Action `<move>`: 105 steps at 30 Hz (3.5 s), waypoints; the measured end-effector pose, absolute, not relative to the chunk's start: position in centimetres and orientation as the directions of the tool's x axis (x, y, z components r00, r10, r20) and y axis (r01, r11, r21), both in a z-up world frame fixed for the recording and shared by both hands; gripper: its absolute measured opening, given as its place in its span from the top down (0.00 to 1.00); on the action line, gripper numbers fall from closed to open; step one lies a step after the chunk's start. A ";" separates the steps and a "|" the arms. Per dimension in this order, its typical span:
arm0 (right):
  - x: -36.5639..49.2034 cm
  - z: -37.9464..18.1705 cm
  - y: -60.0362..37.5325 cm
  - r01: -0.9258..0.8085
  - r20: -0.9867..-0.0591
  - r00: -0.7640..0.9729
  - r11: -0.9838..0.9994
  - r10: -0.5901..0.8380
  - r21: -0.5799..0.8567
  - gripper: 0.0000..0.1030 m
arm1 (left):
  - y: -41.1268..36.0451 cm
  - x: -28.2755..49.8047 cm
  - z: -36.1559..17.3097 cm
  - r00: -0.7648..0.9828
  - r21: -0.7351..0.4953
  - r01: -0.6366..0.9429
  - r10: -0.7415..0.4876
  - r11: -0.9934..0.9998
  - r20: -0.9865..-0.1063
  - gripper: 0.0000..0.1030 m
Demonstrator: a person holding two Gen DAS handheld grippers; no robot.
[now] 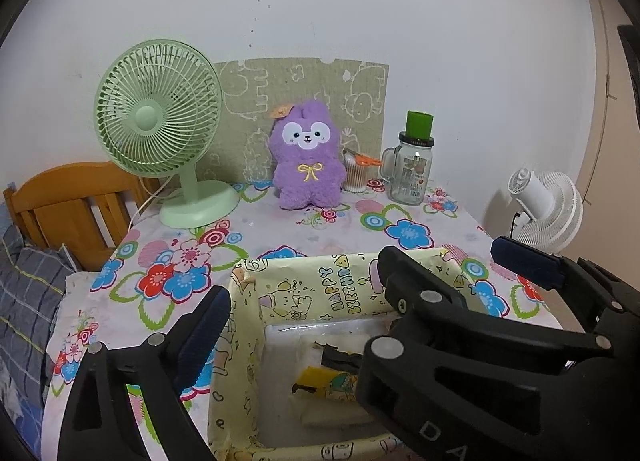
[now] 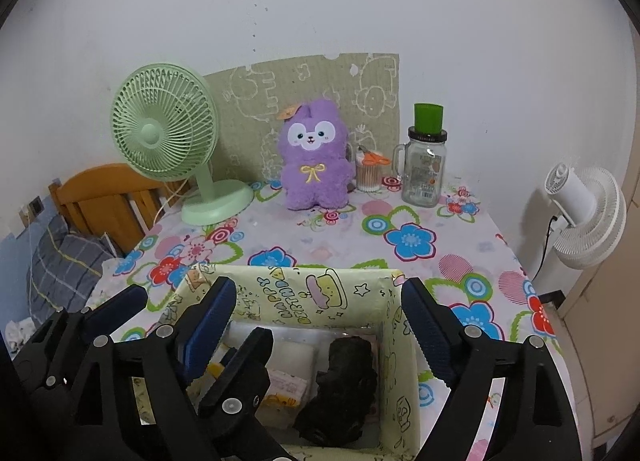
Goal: Organize soft objects
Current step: 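Open the left tool to drop the yellow pouch into the box while the right tool releases the black bundle, then withdraw both open tools from the box toward the remaining items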
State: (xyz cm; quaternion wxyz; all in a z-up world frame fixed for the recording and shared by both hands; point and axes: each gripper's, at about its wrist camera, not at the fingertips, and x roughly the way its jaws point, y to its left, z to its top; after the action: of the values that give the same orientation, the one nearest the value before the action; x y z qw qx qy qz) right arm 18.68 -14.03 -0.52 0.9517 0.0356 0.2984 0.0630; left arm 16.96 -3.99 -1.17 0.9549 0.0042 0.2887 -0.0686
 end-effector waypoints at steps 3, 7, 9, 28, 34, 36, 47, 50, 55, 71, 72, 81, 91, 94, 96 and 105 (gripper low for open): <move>18.1 -0.2 -14.0 -0.098 -0.557 0.819 0.990 0.139 0.103 0.14 | -3.9 16.4 -0.8 0.830 -0.030 0.132 -0.127 0.991 -0.543 0.07; 17.1 0.3 -13.9 -0.099 -0.546 0.827 0.990 0.137 0.100 0.13 | -3.9 15.6 -0.5 0.837 -0.031 0.130 -0.126 0.991 -0.533 0.07; 16.7 0.5 -13.9 -0.099 -0.541 0.830 0.990 0.137 0.098 0.12 | -3.8 15.1 -0.3 0.840 -0.031 0.129 -0.126 0.991 -0.528 0.06; 12.7 2.0 -13.9 -0.097 -0.502 0.855 0.991 0.130 0.090 0.07 | -3.9 11.7 0.9 0.863 -0.026 0.120 -0.117 0.992 -0.492 0.04; 11.3 2.3 -14.0 -0.092 -0.491 0.863 0.992 0.122 0.086 0.07 | -4.0 10.4 1.2 0.870 -0.027 0.125 -0.123 0.992 -0.478 0.04; 10.8 2.5 -14.1 -0.092 -0.485 0.866 0.992 0.120 0.082 0.06 | -4.0 9.9 1.3 0.873 -0.030 0.124 -0.123 0.992 -0.471 0.04; 8.6 2.4 -14.3 -0.087 -0.476 0.872 0.993 0.115 0.081 0.06 | -4.1 7.8 1.1 0.876 -0.031 0.128 -0.127 0.991 -0.464 0.03; 8.2 2.2 -14.4 -0.090 -0.480 0.869 0.992 0.119 0.083 0.06 | -4.2 7.4 1.0 0.875 -0.035 0.136 -0.136 0.990 -0.465 0.03; 7.5 1.7 -14.5 -0.090 -0.482 0.868 0.993 0.115 0.074 0.06 | -4.4 6.7 0.4 0.873 -0.039 0.145 -0.146 0.989 -0.466 0.03; 6.3 -0.9 -14.9 -0.093 -0.521 0.846 0.993 0.116 0.071 0.06 | -4.9 5.6 -2.0 0.854 -0.040 0.147 -0.147 0.988 -0.499 0.02; 6.3 -1.0 -14.9 -0.094 -0.521 0.845 0.993 0.117 0.070 0.06 | -4.9 5.6 -2.1 0.852 -0.041 0.148 -0.149 0.988 -0.503 0.02; 6.0 -2.3 -15.1 -0.089 -0.538 0.836 0.994 0.106 0.057 0.06 | -5.3 5.2 -3.2 0.841 -0.033 0.165 -0.158 0.986 -0.518 0.02; 5.7 -4.1 -15.4 -0.072 -0.567 0.818 0.996 0.093 0.059 0.06 | -5.6 5.0 -5.0 0.819 -0.036 0.173 -0.164 0.984 -0.550 0.02; 5.6 -4.7 -15.5 -0.065 -0.577 0.811 0.996 0.091 0.065 0.06 | -5.8 5.0 -5.5 0.813 -0.033 0.174 -0.163 0.984 -0.559 0.02; 5.7 -5.0 -15.7 -0.058 -0.586 0.806 0.996 0.086 0.066 0.06 | -5.9 5.0 -5.8 0.808 -0.038 0.176 -0.166 0.984 -0.566 0.02; 6.0 -6.3 -16.4 -0.029 -0.616 0.785 0.997 0.063 0.066 0.06 | -6.5 5.3 -7.2 0.777 -0.067 0.193 -0.194 0.979 -0.598 0.02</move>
State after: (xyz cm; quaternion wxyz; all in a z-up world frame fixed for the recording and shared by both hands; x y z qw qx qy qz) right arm 6.00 -16.42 -6.34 0.9444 0.0264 0.3267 0.0243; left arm 5.34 -6.53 -7.18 0.9427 -0.0011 0.3174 -0.1028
